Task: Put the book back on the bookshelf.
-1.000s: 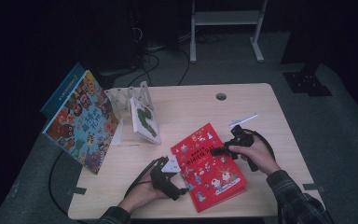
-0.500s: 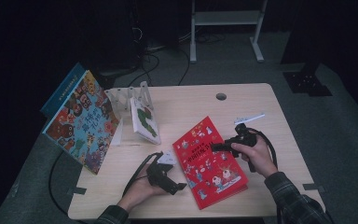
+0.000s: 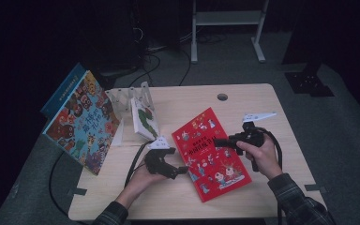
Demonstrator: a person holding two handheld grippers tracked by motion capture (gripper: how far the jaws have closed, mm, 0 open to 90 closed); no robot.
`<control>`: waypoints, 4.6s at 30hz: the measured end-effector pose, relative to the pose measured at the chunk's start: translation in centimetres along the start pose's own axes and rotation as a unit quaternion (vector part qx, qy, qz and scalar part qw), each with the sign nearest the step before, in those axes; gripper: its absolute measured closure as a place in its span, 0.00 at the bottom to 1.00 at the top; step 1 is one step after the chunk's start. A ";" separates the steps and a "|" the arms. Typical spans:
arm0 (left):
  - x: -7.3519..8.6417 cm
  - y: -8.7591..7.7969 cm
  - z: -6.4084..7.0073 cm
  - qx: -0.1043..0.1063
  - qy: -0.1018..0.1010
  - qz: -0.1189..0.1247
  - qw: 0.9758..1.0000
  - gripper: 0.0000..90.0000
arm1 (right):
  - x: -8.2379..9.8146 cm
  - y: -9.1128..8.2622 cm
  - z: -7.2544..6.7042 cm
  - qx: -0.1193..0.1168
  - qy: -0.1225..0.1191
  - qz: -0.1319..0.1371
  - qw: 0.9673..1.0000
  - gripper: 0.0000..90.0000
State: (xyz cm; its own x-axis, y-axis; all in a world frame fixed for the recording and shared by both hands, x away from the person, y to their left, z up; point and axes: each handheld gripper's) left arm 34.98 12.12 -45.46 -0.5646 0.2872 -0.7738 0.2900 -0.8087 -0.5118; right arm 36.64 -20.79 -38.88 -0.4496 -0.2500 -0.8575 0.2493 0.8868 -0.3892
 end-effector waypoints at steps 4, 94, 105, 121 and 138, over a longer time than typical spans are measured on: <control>0.0 0.7 -0.3 0.005 -0.009 -0.003 1.000 0.00 | -0.1 -0.1 -0.1 -0.001 -0.002 0.006 1.000 0.90; -7.6 -6.7 2.9 0.093 0.078 0.110 0.986 0.55 | -1.2 0.1 -3.2 -0.072 -0.122 -0.038 0.989 0.96; -7.8 -6.7 3.1 0.116 0.087 0.102 0.984 0.56 | -1.4 -0.3 -3.4 -0.078 -0.139 -0.047 0.986 0.97; -7.8 -7.3 3.6 0.117 0.103 0.108 0.982 0.77 | -1.5 -0.2 -3.3 -0.081 -0.140 -0.048 0.986 0.91; -7.9 -7.3 4.4 0.094 0.118 0.118 0.982 0.84 | -1.5 -1.2 -2.0 -0.032 -0.144 -0.023 0.989 0.75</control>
State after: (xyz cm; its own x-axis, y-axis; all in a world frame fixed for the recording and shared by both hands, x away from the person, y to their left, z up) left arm 33.90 13.46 -33.98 -0.2988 0.1739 -0.9383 0.2306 -0.9410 -0.2478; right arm 35.27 -20.69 -36.40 -0.1944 -0.3828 -0.9031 0.1752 0.8924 -0.4159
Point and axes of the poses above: each handheld gripper's, and its own axes: y roughly forward along the jaws, x roughly out of its underside, z roughly to its right, and after that the axes turned 9 degrees about -y, right-handed
